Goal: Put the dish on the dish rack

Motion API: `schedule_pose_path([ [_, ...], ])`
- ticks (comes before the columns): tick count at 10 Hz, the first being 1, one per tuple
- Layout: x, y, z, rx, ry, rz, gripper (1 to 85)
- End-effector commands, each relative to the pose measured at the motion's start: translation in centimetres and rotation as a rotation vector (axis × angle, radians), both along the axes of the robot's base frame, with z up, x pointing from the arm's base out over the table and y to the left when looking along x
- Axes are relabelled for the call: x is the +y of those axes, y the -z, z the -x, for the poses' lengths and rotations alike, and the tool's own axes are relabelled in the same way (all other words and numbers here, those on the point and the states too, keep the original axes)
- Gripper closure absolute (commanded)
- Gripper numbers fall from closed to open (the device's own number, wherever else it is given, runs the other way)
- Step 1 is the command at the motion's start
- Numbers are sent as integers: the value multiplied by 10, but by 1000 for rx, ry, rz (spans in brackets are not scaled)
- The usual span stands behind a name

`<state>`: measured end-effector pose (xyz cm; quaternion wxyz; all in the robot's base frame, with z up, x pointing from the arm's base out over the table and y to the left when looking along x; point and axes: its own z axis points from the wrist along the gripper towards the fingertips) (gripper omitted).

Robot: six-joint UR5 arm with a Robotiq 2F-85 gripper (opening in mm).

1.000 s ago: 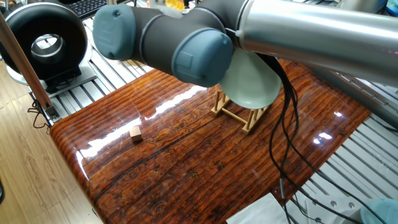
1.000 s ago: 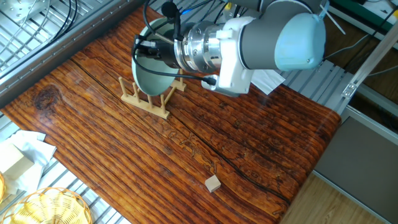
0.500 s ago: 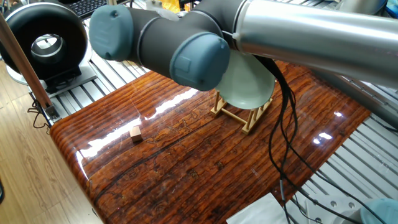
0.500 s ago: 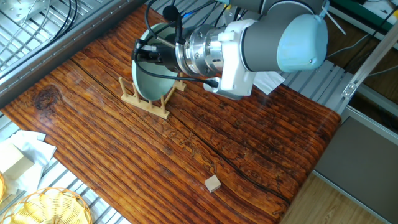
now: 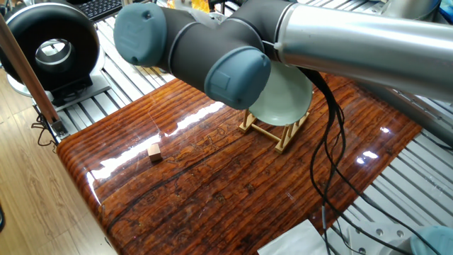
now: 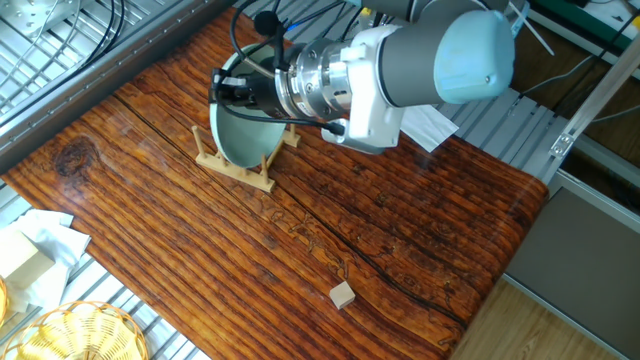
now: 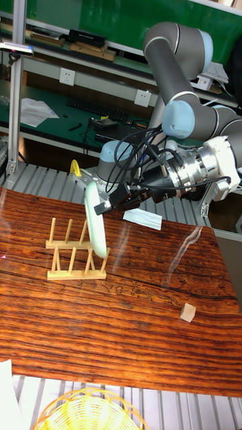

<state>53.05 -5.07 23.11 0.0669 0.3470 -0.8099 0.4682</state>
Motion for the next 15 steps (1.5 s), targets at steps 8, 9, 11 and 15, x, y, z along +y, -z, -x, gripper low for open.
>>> schedule_pose_path([
  [8,0,1,0,23,13,-1,847],
  [9,0,1,0,23,13,-4,847],
  [11,2,4,-1,22,11,-13,847],
  [15,1,-2,-1,25,13,10,847],
])
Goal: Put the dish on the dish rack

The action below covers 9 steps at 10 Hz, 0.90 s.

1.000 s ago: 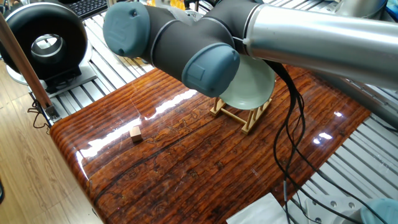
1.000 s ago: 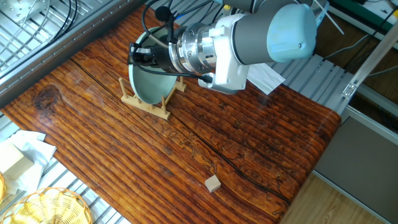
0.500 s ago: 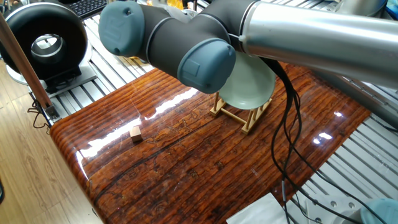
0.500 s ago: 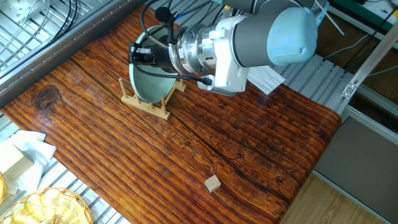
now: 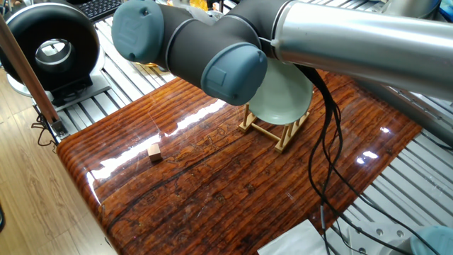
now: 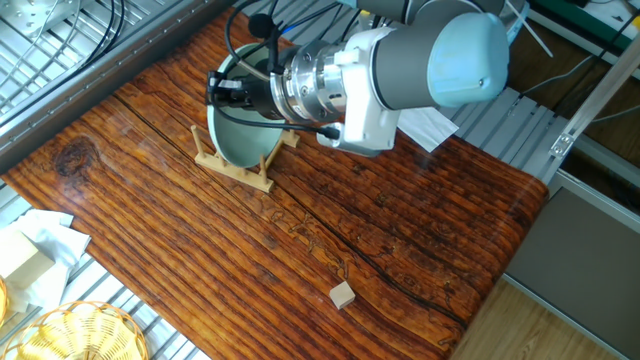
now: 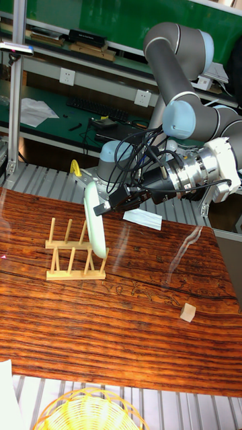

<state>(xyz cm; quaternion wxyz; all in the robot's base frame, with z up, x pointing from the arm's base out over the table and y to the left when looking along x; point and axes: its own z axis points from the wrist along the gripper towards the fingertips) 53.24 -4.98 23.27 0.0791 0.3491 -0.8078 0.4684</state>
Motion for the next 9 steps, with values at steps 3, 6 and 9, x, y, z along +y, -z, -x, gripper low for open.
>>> schedule_pose_path([
  [3,1,-11,1,-4,4,34,847],
  [6,0,-13,3,-1,7,42,847],
  [9,-1,-18,7,-5,14,62,847],
])
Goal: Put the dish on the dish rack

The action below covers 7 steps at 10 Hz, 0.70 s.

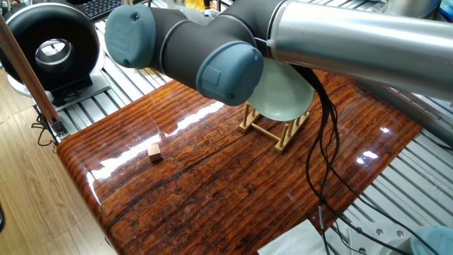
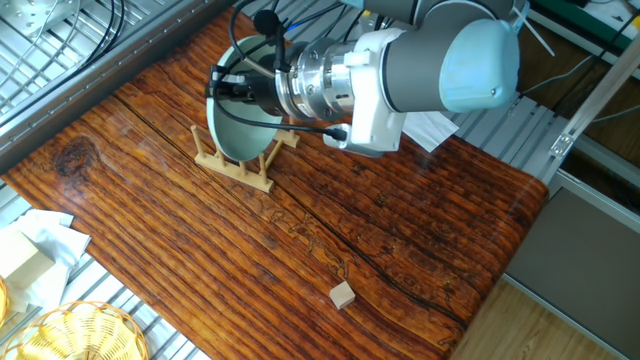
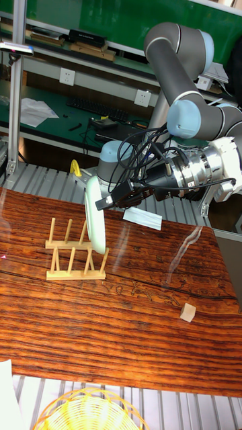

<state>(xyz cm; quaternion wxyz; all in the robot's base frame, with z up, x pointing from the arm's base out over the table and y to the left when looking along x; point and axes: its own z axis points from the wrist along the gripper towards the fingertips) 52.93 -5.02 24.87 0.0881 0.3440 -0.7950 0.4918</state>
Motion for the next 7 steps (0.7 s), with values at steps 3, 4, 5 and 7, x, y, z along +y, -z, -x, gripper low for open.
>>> schedule_pose_path([
  [3,-3,-11,4,-24,21,29,847],
  [4,-4,-11,5,-20,20,32,847],
  [5,-4,-11,4,-20,19,32,847],
  [7,-4,-10,4,-19,18,29,847],
])
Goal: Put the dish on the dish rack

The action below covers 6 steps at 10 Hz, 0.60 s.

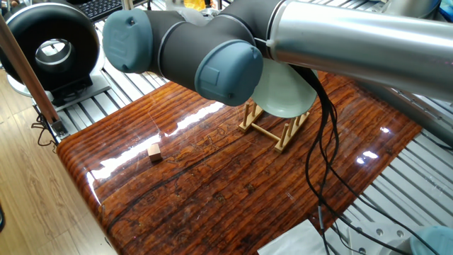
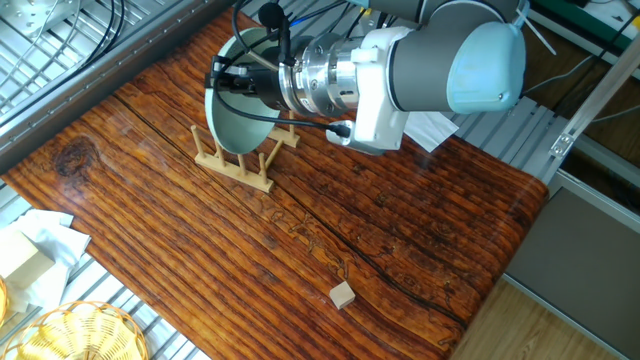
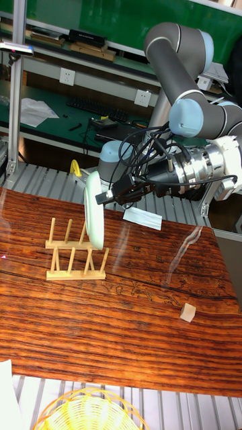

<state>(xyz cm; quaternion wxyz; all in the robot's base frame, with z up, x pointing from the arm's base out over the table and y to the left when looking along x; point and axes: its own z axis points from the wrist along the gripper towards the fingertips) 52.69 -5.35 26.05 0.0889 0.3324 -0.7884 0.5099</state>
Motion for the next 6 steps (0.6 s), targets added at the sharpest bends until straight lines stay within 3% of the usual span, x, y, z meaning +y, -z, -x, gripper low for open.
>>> schedule_pose_path([
  [1,0,3,1,-1,10,-14,847],
  [6,1,6,2,2,13,-23,847],
])
